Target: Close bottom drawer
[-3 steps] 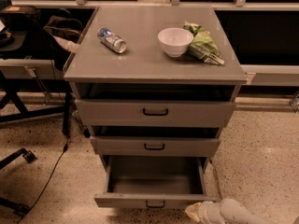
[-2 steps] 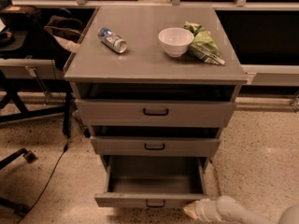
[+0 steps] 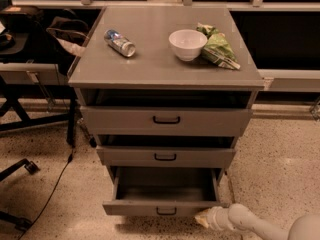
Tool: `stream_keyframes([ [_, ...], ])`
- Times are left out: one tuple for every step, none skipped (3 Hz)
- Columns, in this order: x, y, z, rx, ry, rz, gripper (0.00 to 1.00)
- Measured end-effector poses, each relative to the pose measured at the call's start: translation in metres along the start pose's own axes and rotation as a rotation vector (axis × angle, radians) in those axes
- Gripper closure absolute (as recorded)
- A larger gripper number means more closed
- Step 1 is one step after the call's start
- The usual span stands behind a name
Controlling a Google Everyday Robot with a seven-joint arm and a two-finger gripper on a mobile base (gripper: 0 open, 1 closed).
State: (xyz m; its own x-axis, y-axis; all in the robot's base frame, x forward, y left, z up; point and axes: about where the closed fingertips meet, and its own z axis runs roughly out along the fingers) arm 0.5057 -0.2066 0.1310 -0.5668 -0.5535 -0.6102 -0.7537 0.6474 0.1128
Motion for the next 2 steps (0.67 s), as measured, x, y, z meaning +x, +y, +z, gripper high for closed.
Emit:
stream_keyframes([
  [-0.002, -0.001, 0.001, 0.002, -0.001, -0.002, 1.0],
  [-0.031, -0.022, 0.011, 0.036, -0.02, -0.026, 1.0],
])
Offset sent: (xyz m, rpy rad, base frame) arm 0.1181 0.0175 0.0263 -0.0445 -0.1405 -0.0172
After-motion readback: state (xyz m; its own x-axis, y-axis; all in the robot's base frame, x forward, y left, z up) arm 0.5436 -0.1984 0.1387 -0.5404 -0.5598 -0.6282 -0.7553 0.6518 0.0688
